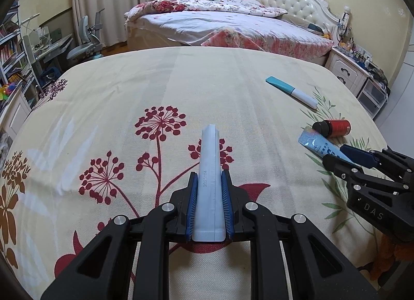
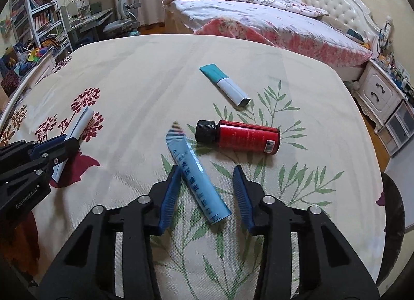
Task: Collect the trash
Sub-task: 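Grasp the blue toothpaste tube with the right tool while the left tool holds the white tube, then carry the white tube and blue toothpaste tube over the black bin with both tools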
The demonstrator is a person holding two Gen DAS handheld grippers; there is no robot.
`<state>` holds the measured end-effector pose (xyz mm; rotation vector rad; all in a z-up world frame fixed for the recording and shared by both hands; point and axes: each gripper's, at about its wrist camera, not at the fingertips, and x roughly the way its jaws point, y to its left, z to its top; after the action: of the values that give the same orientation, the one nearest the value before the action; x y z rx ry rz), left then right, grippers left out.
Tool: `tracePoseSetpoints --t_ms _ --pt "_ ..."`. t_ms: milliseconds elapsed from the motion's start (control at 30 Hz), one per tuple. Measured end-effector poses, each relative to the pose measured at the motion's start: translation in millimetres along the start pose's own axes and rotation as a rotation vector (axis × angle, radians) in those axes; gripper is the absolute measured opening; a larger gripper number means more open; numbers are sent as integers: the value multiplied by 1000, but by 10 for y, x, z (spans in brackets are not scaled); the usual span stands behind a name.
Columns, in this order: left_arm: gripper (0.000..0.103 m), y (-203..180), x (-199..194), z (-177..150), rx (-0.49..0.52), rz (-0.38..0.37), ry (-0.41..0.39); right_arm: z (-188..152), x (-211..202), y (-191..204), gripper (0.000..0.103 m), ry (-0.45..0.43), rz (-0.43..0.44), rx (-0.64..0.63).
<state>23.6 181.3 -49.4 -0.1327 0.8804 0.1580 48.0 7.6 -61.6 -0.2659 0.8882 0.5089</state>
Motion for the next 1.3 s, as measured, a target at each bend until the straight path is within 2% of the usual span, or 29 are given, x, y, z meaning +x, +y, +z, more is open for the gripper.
tracePoseSetpoints --t_ms 67,267,733,1300 --pt "20 3 0 0 0 0 -1 -25 -17 11 24 -1 1 -4" --pt "20 -24 -40 -8 4 -5 -6 -141 -94 -29 17 -9 2 14" --pt "20 -404 -98 -65 49 -89 -34 -425 -296 -411 15 -32 -44 130" --pt "20 -1329 -116 2 174 -209 -65 -613 -533 -1176 15 -97 -167 302"
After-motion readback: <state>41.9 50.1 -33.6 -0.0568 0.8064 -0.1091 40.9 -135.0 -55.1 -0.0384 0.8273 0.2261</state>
